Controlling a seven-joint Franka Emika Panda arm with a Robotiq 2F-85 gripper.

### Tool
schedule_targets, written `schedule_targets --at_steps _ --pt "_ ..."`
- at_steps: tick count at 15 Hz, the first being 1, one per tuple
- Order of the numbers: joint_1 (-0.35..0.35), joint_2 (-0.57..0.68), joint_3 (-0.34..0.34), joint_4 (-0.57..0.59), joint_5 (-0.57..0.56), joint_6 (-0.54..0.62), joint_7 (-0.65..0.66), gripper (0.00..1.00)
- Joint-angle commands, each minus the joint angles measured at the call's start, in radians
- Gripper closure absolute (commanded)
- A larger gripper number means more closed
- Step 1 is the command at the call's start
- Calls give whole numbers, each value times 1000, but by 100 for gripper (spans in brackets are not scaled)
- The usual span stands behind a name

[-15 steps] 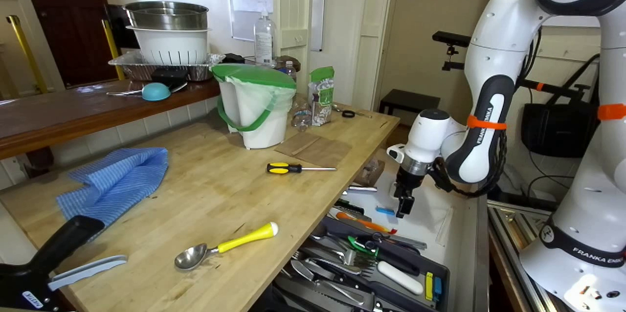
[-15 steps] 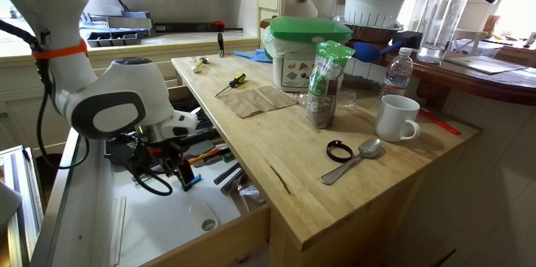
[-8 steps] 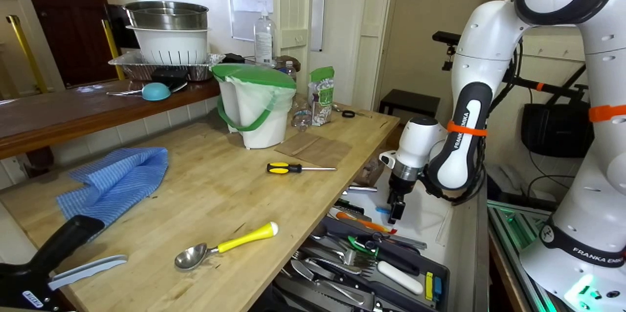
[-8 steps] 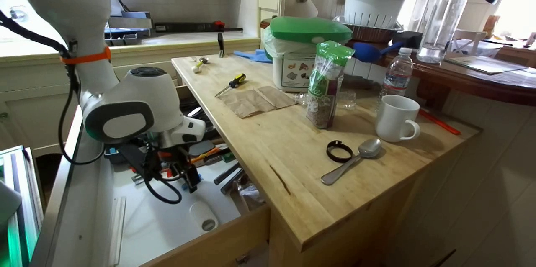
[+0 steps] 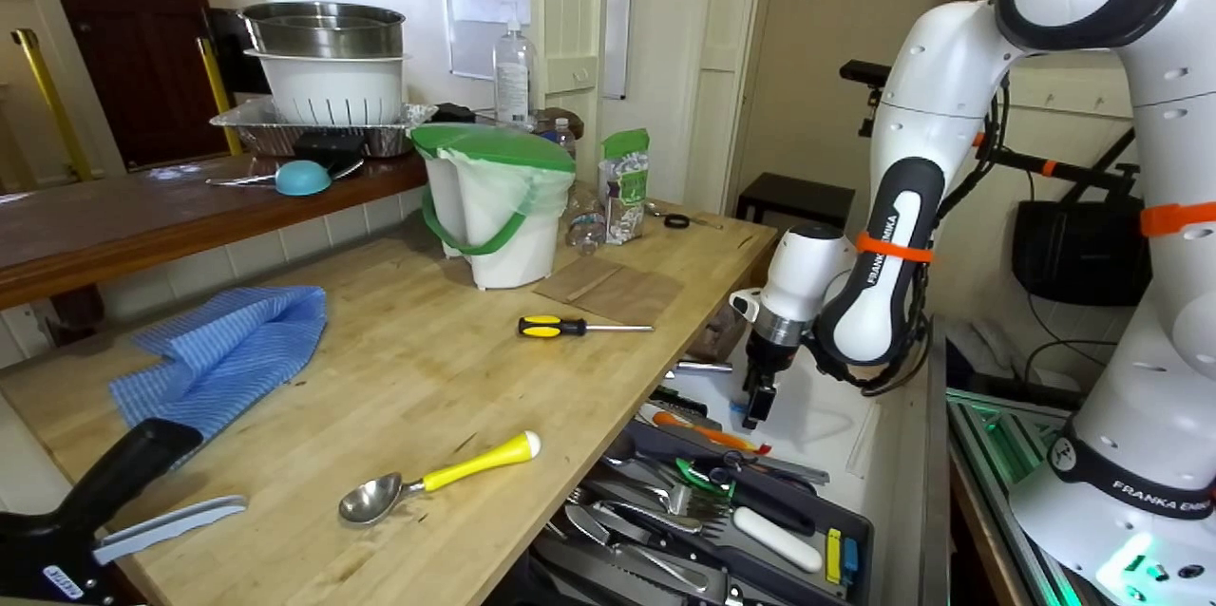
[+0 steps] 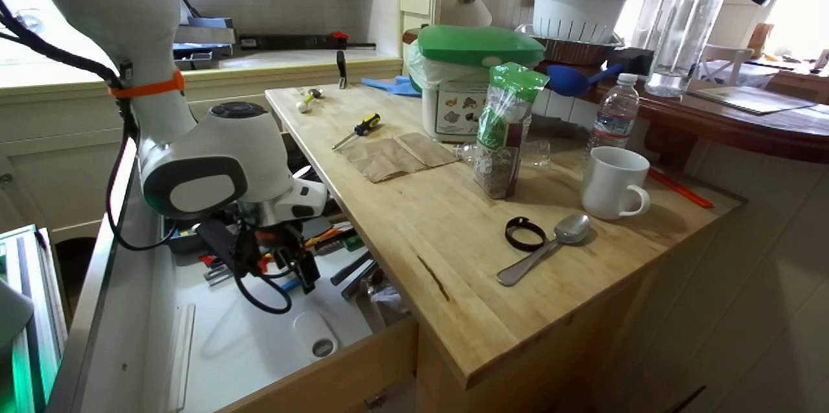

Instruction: Move the blue object to the top of the drawers

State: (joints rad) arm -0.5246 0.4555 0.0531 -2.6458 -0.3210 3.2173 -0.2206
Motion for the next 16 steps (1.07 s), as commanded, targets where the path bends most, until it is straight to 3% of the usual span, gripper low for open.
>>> schedule_targets --at_steps 1,2,11,15,16 --pt "-14 12 18 7 40 -11 -27 27" --pt "-13 15 19 9 42 -12 -27 30" --pt "4 -26 4 -7 56 -26 -22 100" --pt "-15 -130 31 -97 48 -26 -31 96" --pt "-66 -185 80 -144 37 -21 -43 96"
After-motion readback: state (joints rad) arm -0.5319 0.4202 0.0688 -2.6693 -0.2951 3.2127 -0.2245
